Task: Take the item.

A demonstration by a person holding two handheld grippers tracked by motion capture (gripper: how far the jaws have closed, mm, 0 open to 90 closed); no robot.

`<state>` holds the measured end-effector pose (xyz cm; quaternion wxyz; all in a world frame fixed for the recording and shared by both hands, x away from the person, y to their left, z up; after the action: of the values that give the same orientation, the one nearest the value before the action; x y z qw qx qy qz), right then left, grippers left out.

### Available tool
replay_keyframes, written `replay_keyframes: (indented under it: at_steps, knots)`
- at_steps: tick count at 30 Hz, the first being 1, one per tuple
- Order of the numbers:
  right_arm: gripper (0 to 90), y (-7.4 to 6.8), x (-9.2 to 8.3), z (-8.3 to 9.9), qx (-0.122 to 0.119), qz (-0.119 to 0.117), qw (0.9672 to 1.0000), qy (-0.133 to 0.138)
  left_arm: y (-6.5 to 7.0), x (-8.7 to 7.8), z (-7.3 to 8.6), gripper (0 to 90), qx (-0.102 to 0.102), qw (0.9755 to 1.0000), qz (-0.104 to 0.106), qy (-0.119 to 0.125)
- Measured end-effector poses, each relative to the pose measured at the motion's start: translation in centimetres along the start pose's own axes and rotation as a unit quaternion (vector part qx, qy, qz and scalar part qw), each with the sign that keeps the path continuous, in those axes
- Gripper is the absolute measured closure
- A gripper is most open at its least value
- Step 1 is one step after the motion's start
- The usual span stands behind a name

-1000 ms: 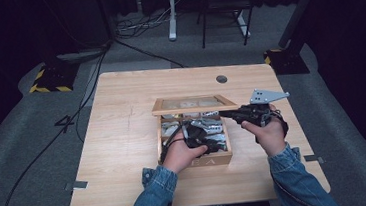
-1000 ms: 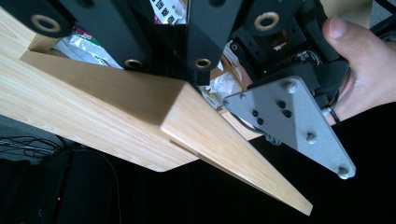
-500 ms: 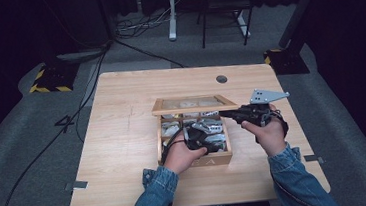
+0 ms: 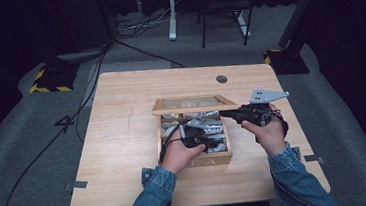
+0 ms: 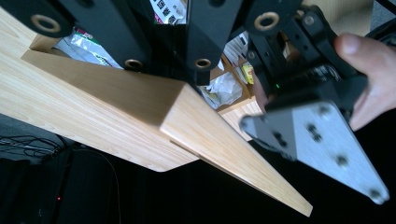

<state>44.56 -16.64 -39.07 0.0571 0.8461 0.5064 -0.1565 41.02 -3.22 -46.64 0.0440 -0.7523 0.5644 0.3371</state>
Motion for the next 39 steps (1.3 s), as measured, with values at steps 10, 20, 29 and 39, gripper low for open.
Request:
replay_keyframes:
  at_steps: [10, 20, 29, 39]
  knots:
    - [90.0, 0.1, -0.1, -0.1, -0.001, 0.002, 1.0, 0.003, 1.2, -2.0, -1.6, 89.7, 0.021, 0.9989, -0.008, 0.041]
    - [90.0, 0.1, -0.3, -0.3, -0.001, 0.003, 1.0, 0.005, 1.9, -2.6, -1.8, 89.6, 0.03, 0.9983, -0.01, 0.049]
    - [90.0, 0.2, -0.3, -0.4, -0.001, 0.003, 1.0, 0.008, 2.8, -3.7, -1.8, 89.7, 0.038, 0.9975, -0.012, 0.059]
    - [90.0, 0.3, 0.1, -0.5, 0.0, -0.002, 1.0, 0.007, 3.8, -6.8, -1.1, 89.6, 0.038, 0.9964, -0.023, 0.073]
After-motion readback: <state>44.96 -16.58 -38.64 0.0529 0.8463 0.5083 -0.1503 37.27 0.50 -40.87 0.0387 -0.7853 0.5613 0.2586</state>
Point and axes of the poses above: each handheld gripper's, and its own axes: x roughly forward along the jaws, z roughly out of its underside, y roughly to its right, the point moved 6 cm from there along x, roughly forward along the jaws, and after that the axes turned 3 degrees about -x, right-handed, at the moved point
